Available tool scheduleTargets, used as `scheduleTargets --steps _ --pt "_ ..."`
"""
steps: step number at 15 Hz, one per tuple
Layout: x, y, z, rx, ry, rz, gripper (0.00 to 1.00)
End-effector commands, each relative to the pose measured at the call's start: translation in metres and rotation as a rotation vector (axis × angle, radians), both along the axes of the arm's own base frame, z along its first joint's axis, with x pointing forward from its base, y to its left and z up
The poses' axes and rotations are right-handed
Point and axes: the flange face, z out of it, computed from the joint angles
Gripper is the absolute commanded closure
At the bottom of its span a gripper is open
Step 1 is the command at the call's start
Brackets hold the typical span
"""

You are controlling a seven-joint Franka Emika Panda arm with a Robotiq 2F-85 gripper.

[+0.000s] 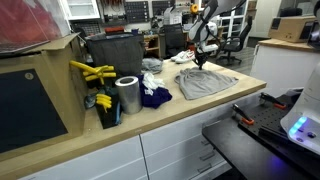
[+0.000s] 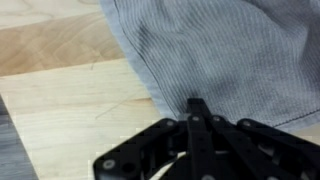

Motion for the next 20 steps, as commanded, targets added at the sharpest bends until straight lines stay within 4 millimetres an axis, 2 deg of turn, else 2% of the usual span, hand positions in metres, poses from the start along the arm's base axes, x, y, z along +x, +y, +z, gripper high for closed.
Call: scheduleTargets --steps 1,3,6,10,14,18,20 --pt "0.004 -0.016 -0.001 -0.003 0.003 -0.046 1.0" --pt "0.001 -0.022 -0.005 0.003 0.012 -0.057 1.0" --pt "0.0 -0.015 0.004 0.024 -0.008 -0.045 1.0" --pt "0.004 -0.012 0.005 -0.005 -0.017 -0.028 1.0" --pt "0.005 -0.025 0.002 -0.033 -0.019 -0.033 1.0" --pt "0.003 -0.046 -0.001 -0.052 -0.013 -0.063 1.0" --pt "0.001 -0.049 0.005 -0.048 -0.018 -0.068 1.0"
